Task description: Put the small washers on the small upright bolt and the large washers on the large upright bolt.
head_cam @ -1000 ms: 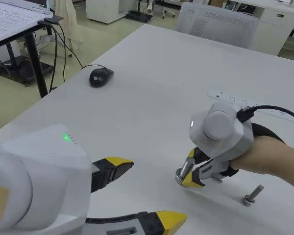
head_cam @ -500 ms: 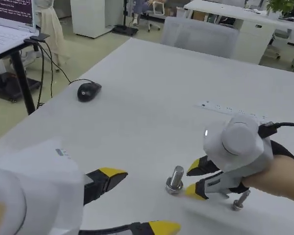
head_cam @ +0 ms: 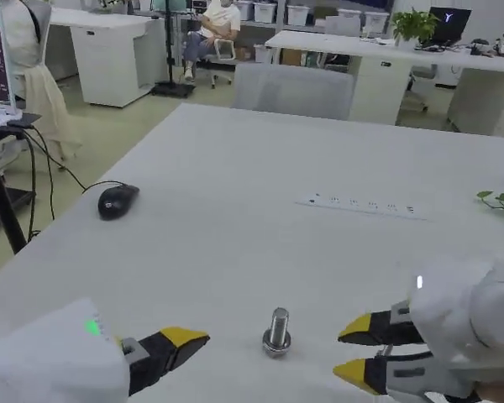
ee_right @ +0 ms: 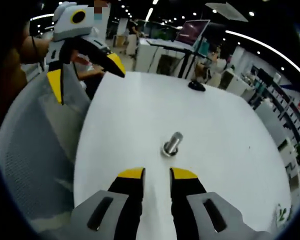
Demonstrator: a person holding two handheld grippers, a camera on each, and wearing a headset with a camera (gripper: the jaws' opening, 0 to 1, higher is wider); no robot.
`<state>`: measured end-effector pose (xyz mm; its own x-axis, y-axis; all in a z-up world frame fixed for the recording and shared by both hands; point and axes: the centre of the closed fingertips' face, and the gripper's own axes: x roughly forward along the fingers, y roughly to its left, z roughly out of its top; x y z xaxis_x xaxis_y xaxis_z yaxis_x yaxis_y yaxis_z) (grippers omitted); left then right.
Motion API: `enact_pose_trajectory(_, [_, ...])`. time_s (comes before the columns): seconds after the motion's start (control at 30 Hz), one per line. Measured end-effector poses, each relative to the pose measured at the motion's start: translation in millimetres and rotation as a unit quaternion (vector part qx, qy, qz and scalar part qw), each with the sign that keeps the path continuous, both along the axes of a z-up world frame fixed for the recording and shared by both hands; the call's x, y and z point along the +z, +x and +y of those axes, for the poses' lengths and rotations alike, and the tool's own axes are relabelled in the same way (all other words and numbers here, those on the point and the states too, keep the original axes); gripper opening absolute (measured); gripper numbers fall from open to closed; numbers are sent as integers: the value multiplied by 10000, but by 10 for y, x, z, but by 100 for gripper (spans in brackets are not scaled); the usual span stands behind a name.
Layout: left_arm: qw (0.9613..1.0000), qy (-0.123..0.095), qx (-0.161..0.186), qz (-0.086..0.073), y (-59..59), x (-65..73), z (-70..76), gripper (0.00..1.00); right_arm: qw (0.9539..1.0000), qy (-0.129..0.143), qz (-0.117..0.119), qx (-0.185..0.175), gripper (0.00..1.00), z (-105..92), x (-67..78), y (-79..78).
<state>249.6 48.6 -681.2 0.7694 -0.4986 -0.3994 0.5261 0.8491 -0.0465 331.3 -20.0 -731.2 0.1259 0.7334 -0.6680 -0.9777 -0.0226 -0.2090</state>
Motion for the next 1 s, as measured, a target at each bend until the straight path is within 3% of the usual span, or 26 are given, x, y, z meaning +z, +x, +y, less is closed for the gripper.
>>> enact_pose_trajectory(0.03, [10000,-21,-72,-29,-5,4,-19,62,9999,101,100,36,20,-24,23,-55])
enact_pose_trajectory(0.1, [9986,-293,-419,-119,-44,50,-138,62,9973,718,111,76,20,-40,162,-150])
enact_pose_trajectory(0.13, [9972,-430,-595,-163,-66,81,-192,61,9948,952,361,-11,20,-90,192,-220])
enact_pose_trajectory(0.17, [9965,-467,-666,-197,-69,96,-211,62,9931,1049,521,-93,20,-137,196,-255])
enact_pose_trajectory(0.23, [9966,-376,-725,-123,-84,74,-205,62,9906,1245,516,-218,21,-233,222,-270])
enact_pose_trajectory(0.3, [9961,-366,-792,-126,-87,86,-212,62,9848,1493,757,-457,21,-351,249,-305])
enact_pose_trajectory(0.4, [9959,-471,-771,-107,-78,107,-201,62,9824,1599,684,-679,23,-537,250,-316])
enact_pose_trajectory(0.57, [9959,-571,-695,-68,-110,96,-167,62,9711,2011,843,-967,31,-754,309,-444])
enact_pose_trajectory(0.63, [9961,-547,-694,-38,-140,69,-153,63,9664,2178,858,-1063,37,-806,328,-501])
enact_pose_trajectory(0.77, [9964,-618,-573,-3,-178,34,-92,65,9605,2301,868,-1301,37,-884,281,-573])
enact_pose_trajectory(1.0, [9967,-559,-596,22,-258,41,-93,65,9529,2507,951,-1418,39,-934,285,-698])
